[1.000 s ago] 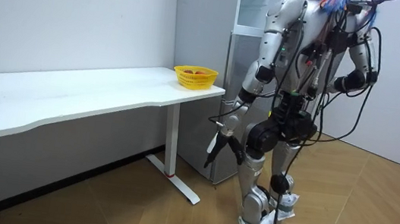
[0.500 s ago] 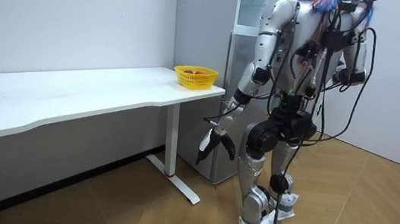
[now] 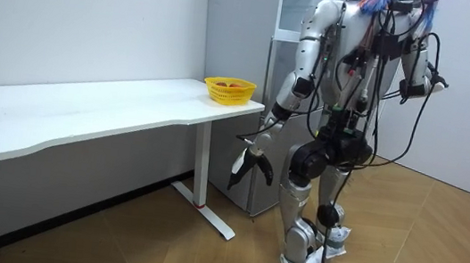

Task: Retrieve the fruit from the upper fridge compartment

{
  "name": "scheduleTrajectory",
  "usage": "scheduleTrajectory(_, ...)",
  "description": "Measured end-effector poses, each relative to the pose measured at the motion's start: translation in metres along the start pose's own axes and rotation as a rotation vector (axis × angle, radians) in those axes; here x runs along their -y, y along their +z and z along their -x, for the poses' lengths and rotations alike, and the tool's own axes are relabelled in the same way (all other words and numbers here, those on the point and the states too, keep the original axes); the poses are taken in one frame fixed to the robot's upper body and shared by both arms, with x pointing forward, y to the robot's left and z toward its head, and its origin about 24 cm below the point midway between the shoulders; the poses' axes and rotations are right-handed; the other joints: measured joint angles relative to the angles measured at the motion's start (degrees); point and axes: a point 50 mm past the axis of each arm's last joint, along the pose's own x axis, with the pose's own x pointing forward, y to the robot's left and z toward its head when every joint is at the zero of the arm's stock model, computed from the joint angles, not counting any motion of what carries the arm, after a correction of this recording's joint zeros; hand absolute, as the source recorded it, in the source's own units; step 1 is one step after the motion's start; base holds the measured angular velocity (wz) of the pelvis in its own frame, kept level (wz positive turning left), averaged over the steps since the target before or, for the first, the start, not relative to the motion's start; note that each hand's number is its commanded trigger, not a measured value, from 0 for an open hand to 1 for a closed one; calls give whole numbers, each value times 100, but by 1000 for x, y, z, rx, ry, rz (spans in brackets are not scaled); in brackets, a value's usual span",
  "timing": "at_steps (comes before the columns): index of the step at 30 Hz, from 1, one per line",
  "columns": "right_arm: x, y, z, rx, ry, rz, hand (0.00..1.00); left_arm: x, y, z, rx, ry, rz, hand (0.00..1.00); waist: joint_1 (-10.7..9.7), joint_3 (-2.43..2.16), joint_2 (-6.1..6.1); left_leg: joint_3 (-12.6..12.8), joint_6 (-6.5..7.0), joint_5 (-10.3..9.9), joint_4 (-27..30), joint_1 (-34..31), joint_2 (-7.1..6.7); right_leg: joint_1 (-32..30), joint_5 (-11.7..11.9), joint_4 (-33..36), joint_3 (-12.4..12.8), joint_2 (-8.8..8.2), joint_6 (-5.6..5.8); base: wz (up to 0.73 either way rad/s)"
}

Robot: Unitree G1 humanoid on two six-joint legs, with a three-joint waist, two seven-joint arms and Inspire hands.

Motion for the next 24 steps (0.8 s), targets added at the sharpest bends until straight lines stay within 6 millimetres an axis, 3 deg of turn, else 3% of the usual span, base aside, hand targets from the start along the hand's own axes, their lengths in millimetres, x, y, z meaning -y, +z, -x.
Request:
scheduleTrajectory(10, -16, 4, -1, 25, 198, 63, 0, 2, 0, 1, 9, -7, 4, 0, 55, 8, -16, 13, 0, 0, 2, 32, 4, 29, 2, 2, -7, -37, -2, 0)
scheduleTrajectory(24, -62, -11, 18, -82, 746, 208, 0, -5, -8, 1, -25, -3, 70, 0, 417, 28, -72, -11, -2, -1, 5, 108, 7, 91, 3, 16, -25, -41, -5, 0)
